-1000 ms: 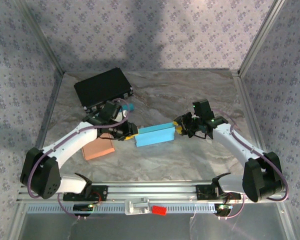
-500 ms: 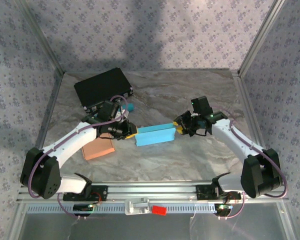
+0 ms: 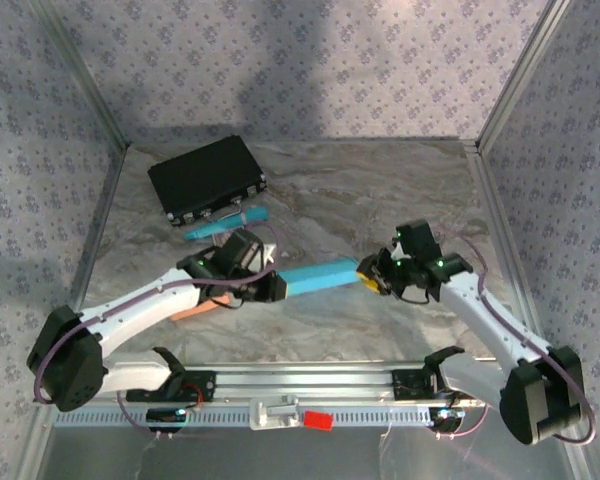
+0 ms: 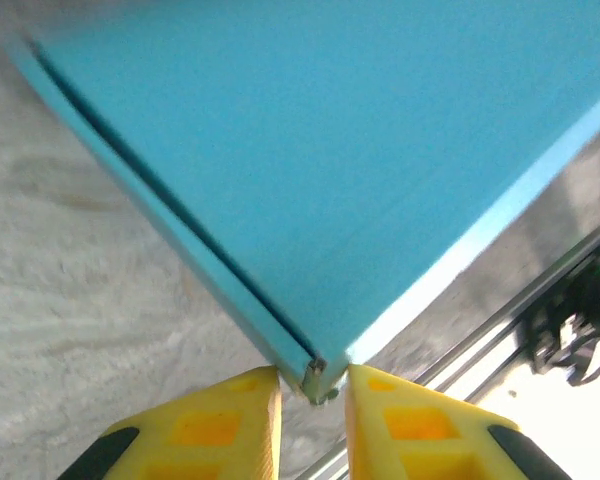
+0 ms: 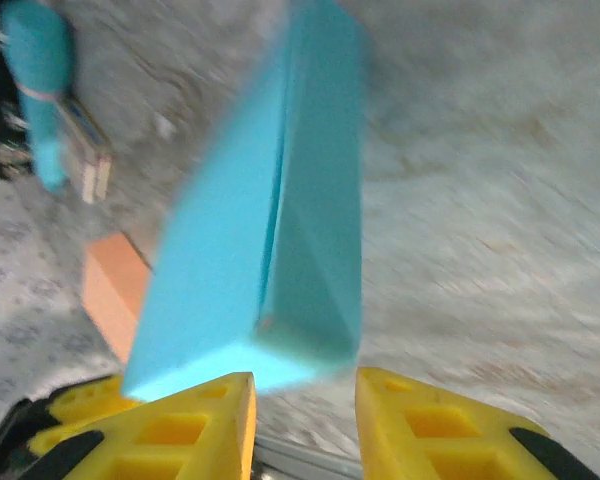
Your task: Fold the paper box
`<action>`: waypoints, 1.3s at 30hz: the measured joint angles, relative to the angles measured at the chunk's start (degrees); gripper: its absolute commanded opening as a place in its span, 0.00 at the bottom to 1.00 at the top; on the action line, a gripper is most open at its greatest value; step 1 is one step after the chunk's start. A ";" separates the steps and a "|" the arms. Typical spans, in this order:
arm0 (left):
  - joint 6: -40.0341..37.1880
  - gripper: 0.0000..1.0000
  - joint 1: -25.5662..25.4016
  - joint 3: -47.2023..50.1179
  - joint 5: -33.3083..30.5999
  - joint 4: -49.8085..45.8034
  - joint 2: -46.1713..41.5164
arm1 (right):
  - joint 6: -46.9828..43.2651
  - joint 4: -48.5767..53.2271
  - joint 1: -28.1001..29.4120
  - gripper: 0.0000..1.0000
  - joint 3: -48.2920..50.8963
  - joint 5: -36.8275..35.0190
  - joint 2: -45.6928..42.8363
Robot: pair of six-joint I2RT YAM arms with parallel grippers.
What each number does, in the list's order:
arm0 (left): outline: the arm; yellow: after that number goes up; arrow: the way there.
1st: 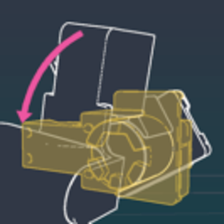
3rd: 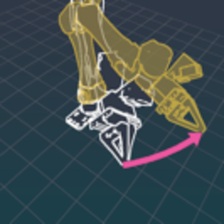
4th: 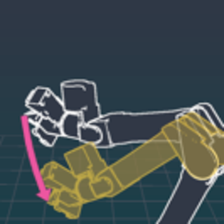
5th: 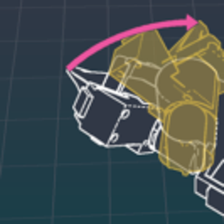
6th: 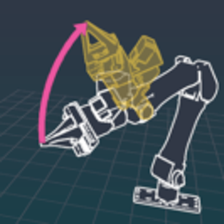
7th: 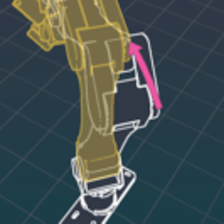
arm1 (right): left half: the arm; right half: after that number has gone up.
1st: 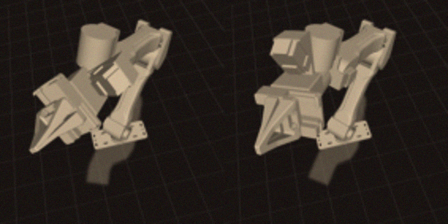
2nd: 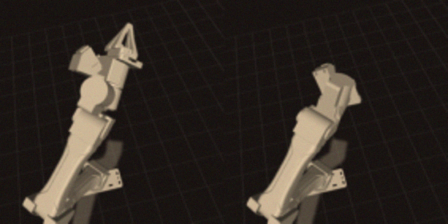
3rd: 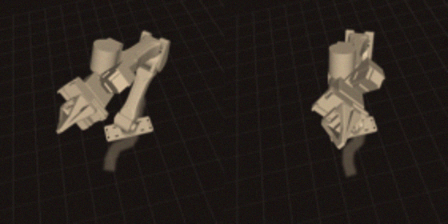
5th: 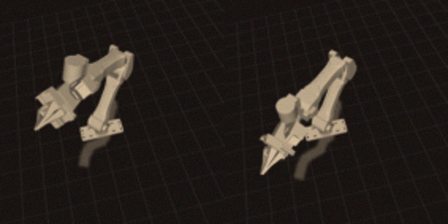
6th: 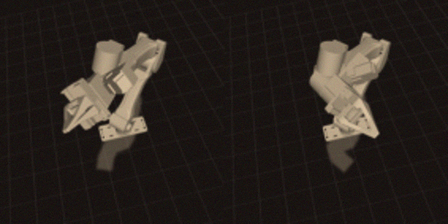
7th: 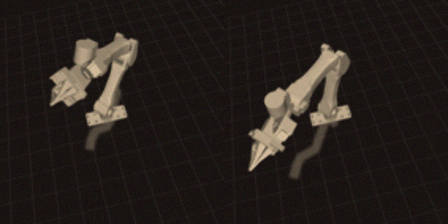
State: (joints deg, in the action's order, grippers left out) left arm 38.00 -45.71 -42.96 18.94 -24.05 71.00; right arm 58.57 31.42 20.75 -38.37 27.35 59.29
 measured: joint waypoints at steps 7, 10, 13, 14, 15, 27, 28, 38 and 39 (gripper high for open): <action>2.19 0.24 -0.92 5.42 -1.49 3.78 5.01 | -0.83 0.13 -0.85 0.36 8.66 1.01 -2.21; 2.38 0.27 -0.90 2.60 -2.14 3.74 6.36 | -1.79 0.83 -1.29 0.45 6.56 0.68 0.15; 2.54 0.32 -0.24 -1.36 -2.89 3.72 6.16 | -4.61 4.63 -2.05 0.70 1.07 -1.40 1.36; 2.54 0.35 0.37 -2.60 -3.26 3.69 5.77 | -5.95 6.60 -2.56 0.99 -1.60 -2.78 1.36; 2.56 0.38 1.14 -3.61 -3.61 3.43 5.16 | -6.95 8.59 -3.08 0.99 -4.37 -4.24 1.36; -3.13 1.00 27.06 -14.43 -12.59 -1.81 -9.79 | -19.87 11.67 -9.77 0.99 -19.67 -37.62 -10.78; -3.54 1.00 28.02 -14.43 -15.43 -3.23 -10.47 | -21.18 8.39 -9.77 0.99 -16.02 -41.59 -13.55; -8.46 1.00 29.73 -0.48 -47.21 -4.07 -20.63 | -44.68 -25.20 -12.92 0.99 14.29 -54.14 -12.55; -9.92 1.00 30.12 1.55 -48.65 -2.84 -21.27 | -46.12 -28.65 -13.84 0.99 15.67 -53.31 -9.51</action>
State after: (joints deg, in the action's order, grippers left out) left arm 28.08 -15.59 -41.41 -29.71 -26.89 49.74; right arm 12.45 2.76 6.92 -22.70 -25.96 49.78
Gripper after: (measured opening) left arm 0.998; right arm 0.990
